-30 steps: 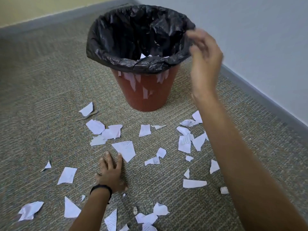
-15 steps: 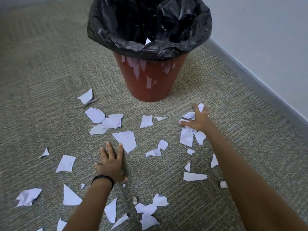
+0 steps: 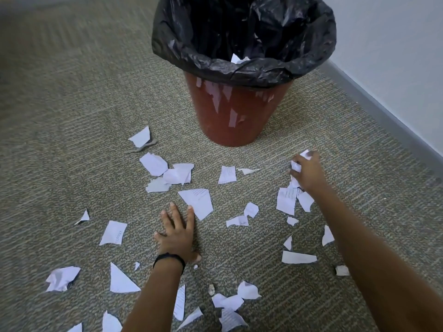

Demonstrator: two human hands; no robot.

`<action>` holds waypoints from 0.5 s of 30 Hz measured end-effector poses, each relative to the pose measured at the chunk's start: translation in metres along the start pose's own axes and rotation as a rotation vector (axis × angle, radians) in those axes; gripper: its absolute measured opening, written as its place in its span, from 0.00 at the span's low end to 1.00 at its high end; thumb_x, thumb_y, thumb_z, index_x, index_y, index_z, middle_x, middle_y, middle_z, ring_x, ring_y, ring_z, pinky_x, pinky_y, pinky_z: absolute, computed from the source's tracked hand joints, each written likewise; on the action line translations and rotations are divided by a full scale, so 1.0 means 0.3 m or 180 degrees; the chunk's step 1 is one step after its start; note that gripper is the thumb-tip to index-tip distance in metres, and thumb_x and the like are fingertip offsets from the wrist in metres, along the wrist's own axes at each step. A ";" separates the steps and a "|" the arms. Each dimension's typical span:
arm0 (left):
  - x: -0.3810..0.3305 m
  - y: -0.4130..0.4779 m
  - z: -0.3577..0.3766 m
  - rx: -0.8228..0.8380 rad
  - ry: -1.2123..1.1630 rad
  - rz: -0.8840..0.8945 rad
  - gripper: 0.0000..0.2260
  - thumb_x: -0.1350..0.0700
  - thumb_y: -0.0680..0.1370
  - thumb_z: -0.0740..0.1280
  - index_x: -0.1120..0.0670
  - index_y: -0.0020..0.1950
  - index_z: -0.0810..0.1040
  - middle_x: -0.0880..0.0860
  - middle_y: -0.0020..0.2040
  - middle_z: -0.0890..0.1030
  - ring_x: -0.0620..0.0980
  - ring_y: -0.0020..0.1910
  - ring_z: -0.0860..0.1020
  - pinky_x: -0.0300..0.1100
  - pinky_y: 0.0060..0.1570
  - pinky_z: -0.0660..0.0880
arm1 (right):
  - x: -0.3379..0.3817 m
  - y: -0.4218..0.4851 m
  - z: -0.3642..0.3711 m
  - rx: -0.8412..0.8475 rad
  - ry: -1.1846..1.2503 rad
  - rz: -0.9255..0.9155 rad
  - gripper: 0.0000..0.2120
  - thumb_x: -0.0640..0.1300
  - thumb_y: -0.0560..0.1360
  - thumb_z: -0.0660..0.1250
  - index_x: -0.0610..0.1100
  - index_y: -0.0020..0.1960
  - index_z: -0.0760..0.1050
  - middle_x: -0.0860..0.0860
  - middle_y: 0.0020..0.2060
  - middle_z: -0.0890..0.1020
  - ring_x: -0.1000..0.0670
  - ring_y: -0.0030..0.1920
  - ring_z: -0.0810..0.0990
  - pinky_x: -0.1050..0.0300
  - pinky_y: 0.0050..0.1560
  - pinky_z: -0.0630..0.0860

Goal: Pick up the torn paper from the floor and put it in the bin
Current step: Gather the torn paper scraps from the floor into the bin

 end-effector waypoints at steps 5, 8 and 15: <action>0.007 -0.001 0.002 0.0013 -0.0180 0.0049 0.53 0.42 0.71 0.71 0.53 0.76 0.32 0.64 0.74 0.31 0.69 0.74 0.37 0.65 0.69 0.58 | -0.007 -0.004 -0.023 -0.0060 0.0396 0.0718 0.21 0.43 0.71 0.72 0.37 0.60 0.73 0.34 0.68 0.58 0.38 0.55 0.73 0.60 0.45 0.65; 0.014 0.001 -0.001 0.0020 -0.0301 0.0060 0.52 0.43 0.71 0.71 0.52 0.76 0.32 0.64 0.74 0.30 0.68 0.74 0.35 0.66 0.69 0.56 | -0.003 0.017 -0.041 0.0254 0.0285 0.0709 0.23 0.44 0.71 0.72 0.35 0.61 0.72 0.34 0.65 0.62 0.37 0.59 0.72 0.54 0.55 0.69; 0.008 0.002 -0.005 0.0079 -0.0315 0.0044 0.53 0.44 0.71 0.72 0.52 0.75 0.31 0.64 0.73 0.30 0.68 0.73 0.35 0.67 0.69 0.56 | 0.088 -0.047 -0.117 0.0148 0.0786 0.0403 0.10 0.40 0.71 0.72 0.35 0.46 0.76 0.42 0.44 0.79 0.46 0.46 0.76 0.56 0.44 0.68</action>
Point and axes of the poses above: each hand's wrist, its own y-axis towards the middle knuckle, its own z-axis out of the palm, x = y × z, the point moved 3 cm from there along y, towards the middle knuckle
